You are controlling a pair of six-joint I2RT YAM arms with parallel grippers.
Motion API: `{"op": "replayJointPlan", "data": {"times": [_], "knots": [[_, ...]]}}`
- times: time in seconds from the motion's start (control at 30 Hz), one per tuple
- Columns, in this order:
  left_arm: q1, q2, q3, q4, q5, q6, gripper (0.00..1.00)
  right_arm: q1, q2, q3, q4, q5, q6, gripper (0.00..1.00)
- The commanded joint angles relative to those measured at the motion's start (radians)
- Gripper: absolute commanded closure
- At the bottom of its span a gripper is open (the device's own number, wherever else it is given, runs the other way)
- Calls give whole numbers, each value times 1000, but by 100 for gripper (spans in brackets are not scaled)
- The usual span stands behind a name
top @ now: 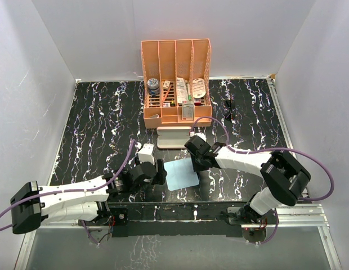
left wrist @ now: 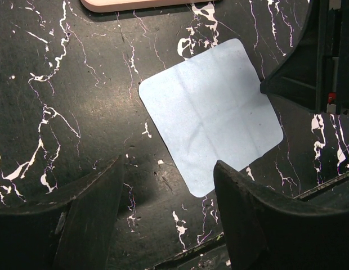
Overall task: Organize the sunglasses
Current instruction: Fold the glasses cleaning cloth at the center of the board.
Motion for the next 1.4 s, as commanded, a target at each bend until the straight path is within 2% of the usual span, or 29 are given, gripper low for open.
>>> {"op": "replayJointPlan", "data": {"times": [0.0,0.37,0.67,1.37], "knots": [[-3,-30,-14,-8,-18,-9,37,5,2,30,-10,20,-29,86],[-3,-26,-19,-3,-13,-16,37,7,-23,25,15,-14,-10,81],[-4,-27,-21,-1,-11,-17,37,12,-12,31,9,-14,0,81],[-3,-78,-29,-31,-34,-43,36,55,43,45,-48,91,59,82]]}}
